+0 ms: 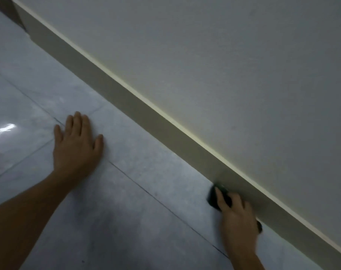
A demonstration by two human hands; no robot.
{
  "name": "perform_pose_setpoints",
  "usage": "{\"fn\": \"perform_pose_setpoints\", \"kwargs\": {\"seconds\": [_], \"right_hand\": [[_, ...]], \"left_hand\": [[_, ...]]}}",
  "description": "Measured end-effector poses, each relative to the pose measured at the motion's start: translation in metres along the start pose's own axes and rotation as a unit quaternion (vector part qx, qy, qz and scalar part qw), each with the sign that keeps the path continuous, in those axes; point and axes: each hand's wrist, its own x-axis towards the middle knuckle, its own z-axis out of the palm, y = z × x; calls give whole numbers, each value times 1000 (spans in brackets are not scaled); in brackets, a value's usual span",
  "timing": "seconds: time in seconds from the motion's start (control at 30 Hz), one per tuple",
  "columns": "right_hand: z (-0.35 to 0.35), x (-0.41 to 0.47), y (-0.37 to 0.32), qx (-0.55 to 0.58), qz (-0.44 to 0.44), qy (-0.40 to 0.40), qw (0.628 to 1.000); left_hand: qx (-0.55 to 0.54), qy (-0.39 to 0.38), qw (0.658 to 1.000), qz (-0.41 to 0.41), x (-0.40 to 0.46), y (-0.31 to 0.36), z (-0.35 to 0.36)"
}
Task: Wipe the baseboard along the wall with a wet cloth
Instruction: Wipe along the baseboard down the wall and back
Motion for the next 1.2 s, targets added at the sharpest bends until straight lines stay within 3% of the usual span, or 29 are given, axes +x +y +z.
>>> {"fn": "perform_pose_setpoints", "kwargs": {"seconds": [0.17, 0.27, 0.4, 0.57, 0.7, 0.87, 0.97, 1.1, 1.2], "right_hand": [[-7, 97, -146, 20, -77, -21, 997], [-11, 126, -192, 10, -80, -46, 996], [-14, 98, -145, 6, -88, -80, 993], [-11, 44, -75, -48, 0, -115, 992], [-14, 69, -113, -36, -18, -122, 992], [-18, 142, -213, -19, -145, -81, 986], [-22, 171, -263, -38, -168, -81, 982], [-18, 155, -225, -57, -167, -155, 972], [-17, 129, -192, -72, -134, -127, 980]], "left_hand": [[1, 8, 1000, -15, 11, -13, 1], [-3, 16, 1000, -15, 12, -14, 4], [-3, 2, 1000, -22, 4, -12, 6], [-2, 11, 1000, -8, 6, -3, 5], [-9, 4, 1000, -10, 6, -4, 6], [-22, 18, 999, 19, 30, -28, -18], [14, 21, 1000, 4, 51, -61, -35], [10, 40, 993, -113, 63, -127, -44], [-1, 53, 987, -152, 64, -159, -48]]}}
